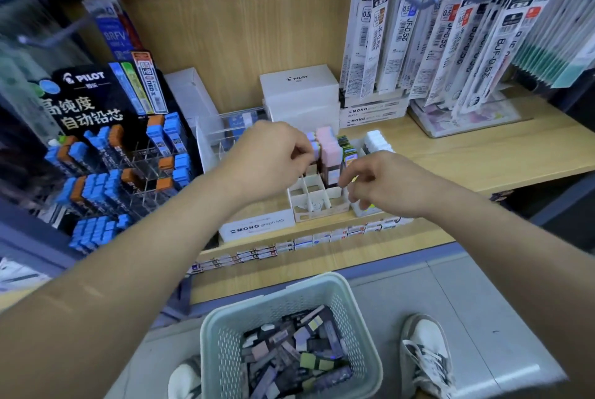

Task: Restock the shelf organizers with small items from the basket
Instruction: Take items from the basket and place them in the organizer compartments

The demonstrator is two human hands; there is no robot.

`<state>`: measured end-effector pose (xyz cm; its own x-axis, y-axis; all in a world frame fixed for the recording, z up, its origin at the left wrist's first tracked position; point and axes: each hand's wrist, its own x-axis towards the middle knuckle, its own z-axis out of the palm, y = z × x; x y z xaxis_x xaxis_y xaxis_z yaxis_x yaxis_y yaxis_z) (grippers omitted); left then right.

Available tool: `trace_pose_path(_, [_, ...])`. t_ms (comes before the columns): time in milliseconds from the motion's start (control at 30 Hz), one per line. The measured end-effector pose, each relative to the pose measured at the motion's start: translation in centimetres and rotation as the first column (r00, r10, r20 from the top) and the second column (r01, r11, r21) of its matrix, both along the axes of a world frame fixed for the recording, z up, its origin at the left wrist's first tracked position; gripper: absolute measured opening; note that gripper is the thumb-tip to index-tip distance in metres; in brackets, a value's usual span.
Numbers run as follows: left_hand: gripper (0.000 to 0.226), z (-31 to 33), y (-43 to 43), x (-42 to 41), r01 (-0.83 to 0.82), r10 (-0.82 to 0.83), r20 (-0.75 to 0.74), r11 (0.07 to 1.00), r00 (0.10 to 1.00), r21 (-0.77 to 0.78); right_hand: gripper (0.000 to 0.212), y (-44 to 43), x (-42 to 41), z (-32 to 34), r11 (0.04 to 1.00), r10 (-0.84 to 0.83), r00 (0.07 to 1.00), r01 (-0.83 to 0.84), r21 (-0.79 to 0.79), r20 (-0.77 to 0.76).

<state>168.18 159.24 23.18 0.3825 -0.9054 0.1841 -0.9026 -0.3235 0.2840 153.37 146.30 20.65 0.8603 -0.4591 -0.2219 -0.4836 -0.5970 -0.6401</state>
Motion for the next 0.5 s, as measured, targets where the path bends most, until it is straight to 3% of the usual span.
trace_pose_path(167, [0.021,-1.9,6.4,-0.8,0.040,0.008,-0.150,0.950,0.989,0.309,0.015,2.7,-1.4,-1.8,0.983,0.097,0.989,-0.078,0.164,-0.111])
trace_pose_path(367, [0.031,-13.0,12.4,-3.0,0.108,0.029,-0.210,0.785,0.977,0.610,0.023,7.2,-2.9,-9.6,0.957,0.263,0.908,-0.202,0.207,-0.327])
trace_pose_path(500, [0.015,-23.6,15.2,-3.6,0.082,0.211,-0.304,0.682,0.929,0.727,0.024,9.6,-2.3,-17.6,0.951,0.157,0.898,-0.026,0.307,-0.412])
